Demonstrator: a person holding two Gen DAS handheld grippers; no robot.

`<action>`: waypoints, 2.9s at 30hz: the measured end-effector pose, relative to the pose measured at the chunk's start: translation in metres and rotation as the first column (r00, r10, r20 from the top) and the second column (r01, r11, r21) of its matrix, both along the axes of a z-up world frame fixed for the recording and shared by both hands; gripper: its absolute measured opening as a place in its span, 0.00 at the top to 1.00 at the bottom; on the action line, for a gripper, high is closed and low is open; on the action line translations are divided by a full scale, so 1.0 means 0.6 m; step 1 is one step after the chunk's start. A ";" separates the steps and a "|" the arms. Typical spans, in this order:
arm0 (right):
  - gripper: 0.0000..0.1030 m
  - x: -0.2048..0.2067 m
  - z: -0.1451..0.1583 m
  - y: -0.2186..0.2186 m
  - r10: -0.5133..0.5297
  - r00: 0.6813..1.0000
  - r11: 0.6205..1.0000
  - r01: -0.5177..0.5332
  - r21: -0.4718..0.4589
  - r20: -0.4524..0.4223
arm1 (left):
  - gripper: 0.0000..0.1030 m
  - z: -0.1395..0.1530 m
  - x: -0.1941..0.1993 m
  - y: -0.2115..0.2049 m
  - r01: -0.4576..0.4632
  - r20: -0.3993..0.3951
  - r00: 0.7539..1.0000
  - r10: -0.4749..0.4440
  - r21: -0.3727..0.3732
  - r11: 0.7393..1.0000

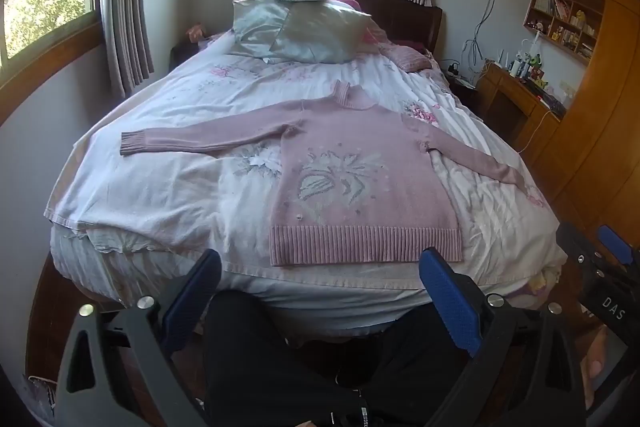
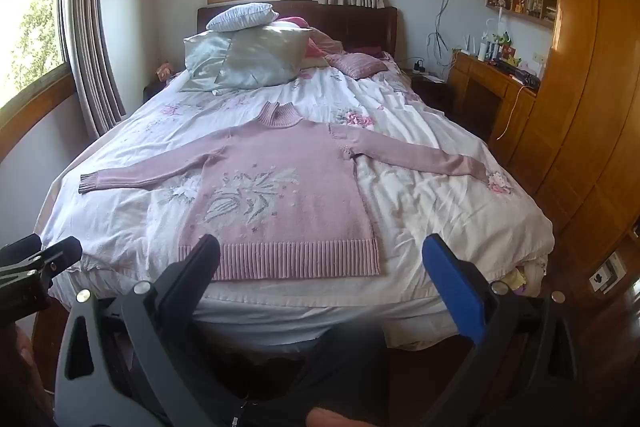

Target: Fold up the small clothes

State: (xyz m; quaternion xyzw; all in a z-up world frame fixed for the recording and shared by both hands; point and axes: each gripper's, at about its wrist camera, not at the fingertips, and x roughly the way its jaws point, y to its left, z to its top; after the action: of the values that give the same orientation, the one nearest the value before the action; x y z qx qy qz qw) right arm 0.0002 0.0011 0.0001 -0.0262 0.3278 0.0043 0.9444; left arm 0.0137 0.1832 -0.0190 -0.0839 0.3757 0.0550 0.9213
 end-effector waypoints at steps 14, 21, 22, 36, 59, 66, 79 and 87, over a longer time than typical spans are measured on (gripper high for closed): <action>0.02 0.001 0.000 0.000 0.002 1.000 1.000 -0.002 0.009 0.004 | 0.04 -0.001 0.001 -0.001 0.002 -0.003 1.000 -0.002 0.005 1.000; 0.02 0.004 -0.002 -0.005 -0.002 1.000 1.000 0.002 0.010 0.000 | 0.04 -0.006 0.001 -0.003 -0.004 -0.007 1.000 0.004 0.013 1.000; 0.02 0.004 -0.002 -0.005 -0.003 1.000 1.000 0.003 0.009 0.001 | 0.04 -0.006 0.002 -0.002 -0.005 -0.005 1.000 0.005 0.010 1.000; 0.02 0.009 0.000 -0.008 -0.006 1.000 1.000 0.006 0.006 0.001 | 0.04 -0.006 0.005 0.003 -0.005 -0.011 1.000 0.005 0.008 1.000; 0.02 0.010 -0.011 -0.007 -0.010 1.000 1.000 0.010 0.000 -0.001 | 0.04 -0.012 0.010 0.001 -0.008 -0.020 1.000 0.009 0.016 1.000; 0.02 0.010 -0.011 -0.006 -0.010 1.000 1.000 0.010 -0.001 -0.002 | 0.04 -0.013 0.011 0.001 -0.008 -0.022 1.000 0.009 0.016 1.000; 0.02 0.011 -0.012 -0.007 -0.012 1.000 1.000 0.012 -0.001 -0.004 | 0.04 -0.016 0.011 0.002 -0.008 -0.024 1.000 0.008 0.013 1.000; 0.02 0.012 -0.015 -0.008 -0.013 1.000 1.000 0.013 -0.003 -0.009 | 0.04 -0.026 0.016 0.005 -0.011 -0.031 0.999 0.012 0.013 1.000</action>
State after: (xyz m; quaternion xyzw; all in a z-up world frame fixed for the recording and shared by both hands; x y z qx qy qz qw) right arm 0.0075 -0.0035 -0.0088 -0.0253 0.3323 -0.0021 0.9428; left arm 0.0236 0.1860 -0.0345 -0.0791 0.3893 0.0641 0.9155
